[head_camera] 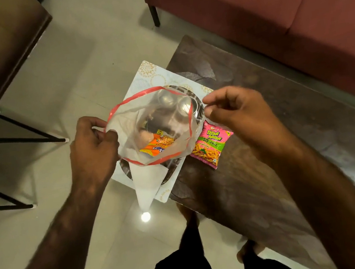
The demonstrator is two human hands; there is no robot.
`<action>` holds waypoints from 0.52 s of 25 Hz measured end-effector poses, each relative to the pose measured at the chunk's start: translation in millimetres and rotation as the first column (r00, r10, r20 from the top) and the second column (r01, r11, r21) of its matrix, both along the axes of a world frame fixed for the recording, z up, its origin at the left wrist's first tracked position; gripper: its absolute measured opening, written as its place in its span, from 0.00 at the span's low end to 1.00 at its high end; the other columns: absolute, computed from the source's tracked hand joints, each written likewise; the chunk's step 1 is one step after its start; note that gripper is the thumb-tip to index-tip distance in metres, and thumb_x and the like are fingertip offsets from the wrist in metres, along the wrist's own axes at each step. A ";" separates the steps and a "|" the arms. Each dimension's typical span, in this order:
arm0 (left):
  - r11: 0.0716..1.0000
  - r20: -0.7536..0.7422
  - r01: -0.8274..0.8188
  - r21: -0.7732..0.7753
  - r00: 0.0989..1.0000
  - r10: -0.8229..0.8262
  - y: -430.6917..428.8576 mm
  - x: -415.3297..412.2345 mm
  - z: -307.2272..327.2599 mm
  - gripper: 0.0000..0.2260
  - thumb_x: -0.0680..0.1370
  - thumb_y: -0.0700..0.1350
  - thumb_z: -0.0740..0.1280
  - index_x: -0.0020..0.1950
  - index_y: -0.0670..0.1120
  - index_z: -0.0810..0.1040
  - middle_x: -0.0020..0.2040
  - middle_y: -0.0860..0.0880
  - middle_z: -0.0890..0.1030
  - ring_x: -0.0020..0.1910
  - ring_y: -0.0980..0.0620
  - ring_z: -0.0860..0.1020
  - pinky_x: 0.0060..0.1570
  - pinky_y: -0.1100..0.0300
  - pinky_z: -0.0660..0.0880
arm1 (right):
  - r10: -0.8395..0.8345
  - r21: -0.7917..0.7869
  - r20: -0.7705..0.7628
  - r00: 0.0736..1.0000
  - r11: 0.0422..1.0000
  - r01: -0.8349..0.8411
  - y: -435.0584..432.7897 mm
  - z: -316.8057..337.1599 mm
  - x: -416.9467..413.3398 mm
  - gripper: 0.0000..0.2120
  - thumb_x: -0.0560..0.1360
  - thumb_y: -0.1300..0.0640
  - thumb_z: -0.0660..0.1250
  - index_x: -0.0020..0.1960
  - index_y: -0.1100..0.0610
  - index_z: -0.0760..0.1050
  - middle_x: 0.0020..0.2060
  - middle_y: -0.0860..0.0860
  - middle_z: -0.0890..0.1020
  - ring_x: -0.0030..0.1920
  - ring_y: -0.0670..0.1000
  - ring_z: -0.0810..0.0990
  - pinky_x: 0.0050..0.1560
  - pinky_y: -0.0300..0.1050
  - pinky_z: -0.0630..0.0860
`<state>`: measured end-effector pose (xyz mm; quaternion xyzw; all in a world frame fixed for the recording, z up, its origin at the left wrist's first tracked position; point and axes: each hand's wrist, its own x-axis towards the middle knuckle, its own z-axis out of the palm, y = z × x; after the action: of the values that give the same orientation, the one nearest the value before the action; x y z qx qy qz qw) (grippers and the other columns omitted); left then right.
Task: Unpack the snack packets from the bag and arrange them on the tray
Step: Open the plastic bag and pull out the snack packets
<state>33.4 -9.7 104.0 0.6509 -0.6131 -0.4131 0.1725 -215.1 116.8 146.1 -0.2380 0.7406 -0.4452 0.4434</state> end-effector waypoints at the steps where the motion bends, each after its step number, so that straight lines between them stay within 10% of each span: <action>1: 1.000 -0.008 0.001 0.010 1.000 -0.001 0.7 1.6 2.4 0.11 0.72 0.49 0.65 0.53 0.55 0.72 0.41 0.44 0.83 0.38 0.38 0.83 0.43 0.41 0.83 | 0.089 -0.049 -0.026 0.996 0.995 -0.090 -8.1 18.2 7.4 0.13 0.77 0.68 0.73 0.50 0.50 0.84 0.45 0.51 0.88 0.45 0.45 0.85 0.50 0.40 0.82; 6: 0.999 -0.071 0.021 0.035 0.997 -0.019 7.3 5.4 11.2 0.14 0.71 0.50 0.65 0.56 0.55 0.70 0.43 0.46 0.82 0.38 0.39 0.84 0.42 0.40 0.83 | 0.531 0.101 -0.253 0.809 0.846 -0.524 -57.4 61.7 55.1 0.10 0.78 0.61 0.71 0.56 0.50 0.84 0.49 0.47 0.88 0.52 0.48 0.86 0.58 0.47 0.82; 13: 0.998 -0.174 0.065 -0.012 0.983 -0.066 21.1 13.5 10.6 0.13 0.75 0.45 0.64 0.57 0.57 0.69 0.39 0.51 0.79 0.37 0.41 0.83 0.42 0.37 0.81 | 0.958 0.707 -0.221 0.183 0.287 -0.647 -117.1 5.1 117.3 0.22 0.83 0.51 0.64 0.73 0.59 0.74 0.66 0.56 0.81 0.63 0.60 0.79 0.60 0.49 0.74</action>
<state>47.0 11.4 114.6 0.5912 -0.6180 -0.4721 0.2137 -97.8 -0.3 151.2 -0.6216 0.6625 0.1708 0.3816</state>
